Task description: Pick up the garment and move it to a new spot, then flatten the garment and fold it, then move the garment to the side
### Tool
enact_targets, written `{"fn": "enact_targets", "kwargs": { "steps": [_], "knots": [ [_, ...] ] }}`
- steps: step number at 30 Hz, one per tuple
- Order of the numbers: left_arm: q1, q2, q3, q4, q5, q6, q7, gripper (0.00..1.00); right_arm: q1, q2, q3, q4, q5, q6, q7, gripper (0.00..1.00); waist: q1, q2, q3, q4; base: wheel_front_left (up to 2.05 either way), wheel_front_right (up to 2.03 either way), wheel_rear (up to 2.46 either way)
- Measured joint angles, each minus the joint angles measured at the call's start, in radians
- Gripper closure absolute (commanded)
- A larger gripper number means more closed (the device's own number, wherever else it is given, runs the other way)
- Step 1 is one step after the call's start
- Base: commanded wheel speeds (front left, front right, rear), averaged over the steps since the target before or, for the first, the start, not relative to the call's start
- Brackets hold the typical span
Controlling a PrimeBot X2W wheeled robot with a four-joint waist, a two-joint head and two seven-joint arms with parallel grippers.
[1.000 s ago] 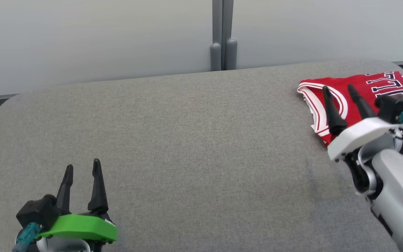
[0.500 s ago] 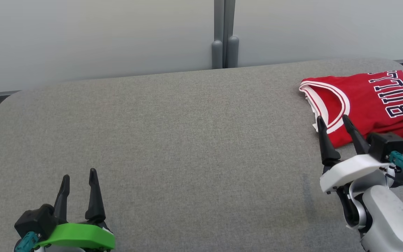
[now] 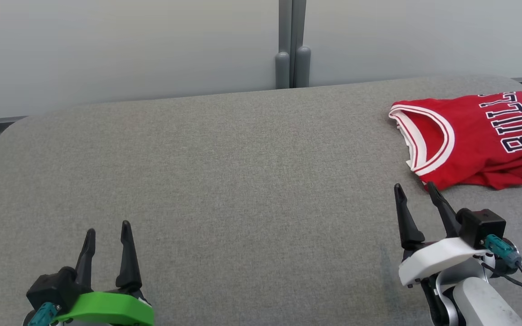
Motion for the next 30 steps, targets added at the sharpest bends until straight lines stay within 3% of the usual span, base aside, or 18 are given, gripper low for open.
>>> {"fn": "enact_targets", "kwargs": {
  "steps": [30],
  "knots": [
    [0.052,-0.001,-0.008,0.039,0.067,0.004,0.000,0.00,0.096,0.053,-0.037,-0.081,-0.100,0.000,0.000,0.00,0.0000,0.0000,-0.018,0.008,0.00,0.00,0.00]
  ]
}}
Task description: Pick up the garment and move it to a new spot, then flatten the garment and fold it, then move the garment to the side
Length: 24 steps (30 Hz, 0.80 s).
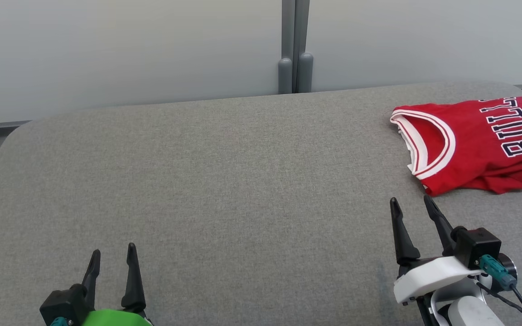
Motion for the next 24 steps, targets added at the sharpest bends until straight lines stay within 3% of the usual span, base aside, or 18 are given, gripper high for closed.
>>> {"fn": "enact_targets", "kwargs": {
  "steps": [24],
  "knots": [
    [0.000,0.000,-0.012,-0.010,0.017,0.000,0.001,0.00,0.019,0.017,-0.016,-0.019,-0.022,0.000,0.000,0.00,0.0000,0.0000,0.006,-0.001,0.00,0.00,0.00]
  ]
}}
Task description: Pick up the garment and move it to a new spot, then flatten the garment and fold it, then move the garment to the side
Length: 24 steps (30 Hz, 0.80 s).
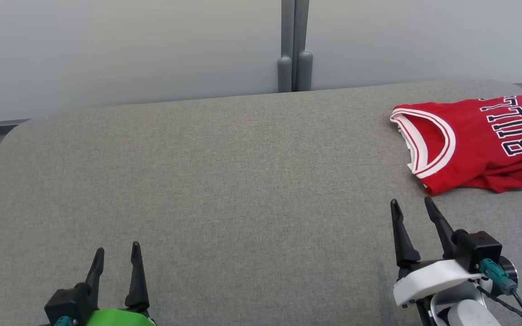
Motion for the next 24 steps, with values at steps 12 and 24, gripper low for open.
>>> {"fn": "enact_targets", "kwargs": {
  "steps": [12,24],
  "knots": [
    [0.001,-0.008,-0.003,0.017,0.010,0.000,0.000,1.00,0.012,0.014,-0.001,0.022,-0.004,0.001,0.000,1.00,0.0000,0.0000,0.003,0.000,0.00,0.00,0.00],
    [0.005,-0.014,-0.006,0.042,-0.075,-0.014,0.008,1.00,0.060,0.021,0.003,0.031,0.080,0.020,0.001,1.00,0.0000,0.0000,0.005,0.003,0.00,0.00,0.00]
  ]
}}
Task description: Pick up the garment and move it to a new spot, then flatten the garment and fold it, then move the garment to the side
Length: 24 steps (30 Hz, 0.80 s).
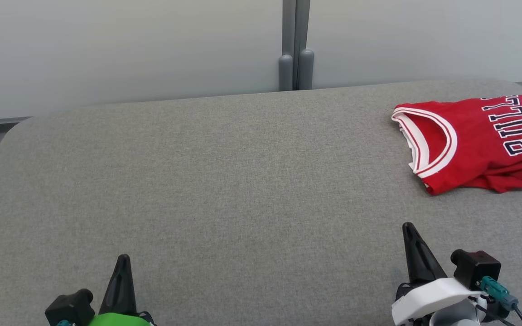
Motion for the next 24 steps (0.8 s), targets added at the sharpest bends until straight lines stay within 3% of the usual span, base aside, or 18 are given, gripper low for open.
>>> {"fn": "enact_targets", "kwargs": {
  "steps": [24],
  "knots": [
    [-0.007,0.001,0.042,0.007,-0.309,-0.041,0.071,1.00,-0.017,0.006,-0.081,-0.007,0.359,0.035,0.070,1.00,0.0000,0.0000,0.005,0.009,0.00,0.00,0.00]
  ]
}}
